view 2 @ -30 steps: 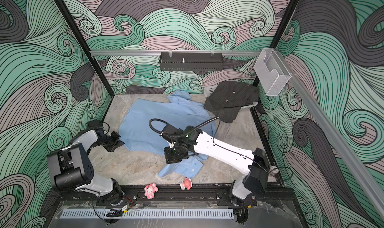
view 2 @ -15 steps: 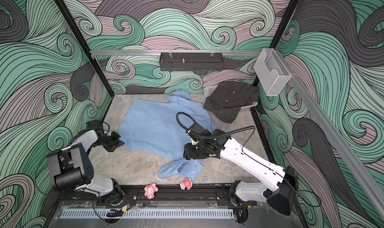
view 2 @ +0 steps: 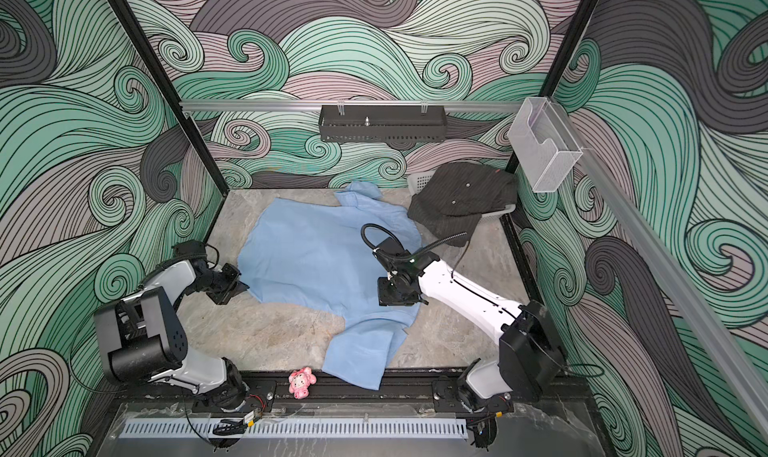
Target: Fold and stack the long sleeve shirts
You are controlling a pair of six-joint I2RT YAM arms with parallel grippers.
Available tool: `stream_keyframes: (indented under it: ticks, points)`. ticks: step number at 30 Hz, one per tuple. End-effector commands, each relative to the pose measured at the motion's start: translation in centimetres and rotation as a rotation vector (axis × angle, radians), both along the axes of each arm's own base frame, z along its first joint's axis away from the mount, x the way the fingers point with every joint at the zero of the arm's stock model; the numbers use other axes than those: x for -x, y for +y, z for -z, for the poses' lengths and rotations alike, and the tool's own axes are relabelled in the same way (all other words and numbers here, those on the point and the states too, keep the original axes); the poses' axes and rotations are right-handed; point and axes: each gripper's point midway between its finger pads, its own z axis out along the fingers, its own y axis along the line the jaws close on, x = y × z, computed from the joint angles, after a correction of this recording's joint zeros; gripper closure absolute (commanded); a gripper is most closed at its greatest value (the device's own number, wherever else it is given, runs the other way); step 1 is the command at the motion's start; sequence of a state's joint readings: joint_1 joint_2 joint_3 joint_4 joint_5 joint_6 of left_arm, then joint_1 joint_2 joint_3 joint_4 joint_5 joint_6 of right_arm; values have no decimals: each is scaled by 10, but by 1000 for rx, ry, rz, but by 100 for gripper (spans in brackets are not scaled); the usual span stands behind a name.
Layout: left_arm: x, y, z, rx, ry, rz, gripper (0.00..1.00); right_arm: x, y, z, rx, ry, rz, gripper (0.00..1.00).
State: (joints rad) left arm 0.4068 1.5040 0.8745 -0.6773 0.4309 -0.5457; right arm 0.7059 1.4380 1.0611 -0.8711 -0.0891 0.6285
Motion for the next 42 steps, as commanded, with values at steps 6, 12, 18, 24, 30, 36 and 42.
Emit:
stream_keyframes:
  ticks: [6, 12, 18, 24, 30, 36, 42]
  points:
    - [2, -4, 1, 14, 12, 18, 100, -27, -50, 39, 79, 10, 134, 69]
    - [14, 2, -1, -45, 37, -4, 100, -55, -54, 73, 135, 95, 136, 83]
    - [38, 17, -7, -132, 79, -46, 100, -53, -71, 95, 162, 193, 195, 83]
    - [50, 17, -7, -134, 94, -62, 100, -46, -100, 99, 234, 227, 245, 83]
    - [56, 1, -1, -81, 102, -36, 100, -48, -93, 85, 178, 193, 189, 72]
    - [59, -11, 0, -56, 100, -35, 97, -37, -86, 23, 70, 50, 204, 46]
    - [65, -7, 4, -94, 48, -152, 88, -1, -92, 13, -33, 45, 348, 41]
